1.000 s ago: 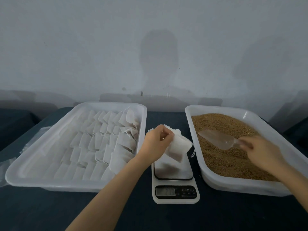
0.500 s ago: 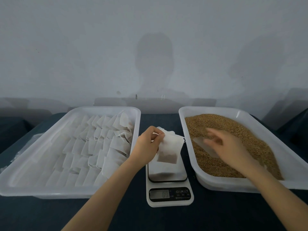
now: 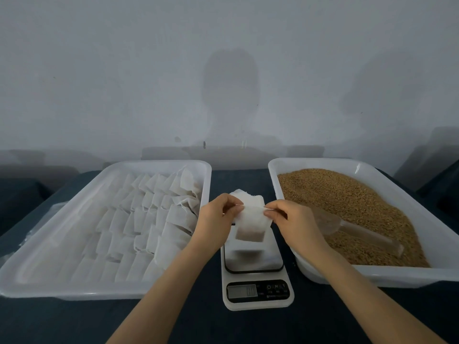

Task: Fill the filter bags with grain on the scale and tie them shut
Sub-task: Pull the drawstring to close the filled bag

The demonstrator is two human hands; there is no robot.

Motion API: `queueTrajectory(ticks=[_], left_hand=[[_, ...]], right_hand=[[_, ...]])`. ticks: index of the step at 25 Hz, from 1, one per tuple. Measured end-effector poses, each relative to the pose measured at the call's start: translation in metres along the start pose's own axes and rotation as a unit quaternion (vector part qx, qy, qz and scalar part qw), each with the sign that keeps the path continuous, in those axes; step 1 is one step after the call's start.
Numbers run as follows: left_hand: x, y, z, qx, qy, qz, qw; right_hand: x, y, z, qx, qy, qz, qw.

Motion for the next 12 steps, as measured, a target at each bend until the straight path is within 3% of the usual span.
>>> queueTrajectory(ticks=[12], left_hand=[[0.007,0.013,-0.001,0.065,0.011,-0.135,0.989]], right_hand=[[-0.015,0.01,0.002,0.039,0.029,0.021,0.999]])
Point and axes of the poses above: each hand's wrist, its own z-axis away from the middle knuckle, its own y-axis out of the palm, x = y × z, the point moved 6 cm from there along -z, towards the middle knuckle, and after that the axes turned 10 degrees about -x, right-handed, at the moved point
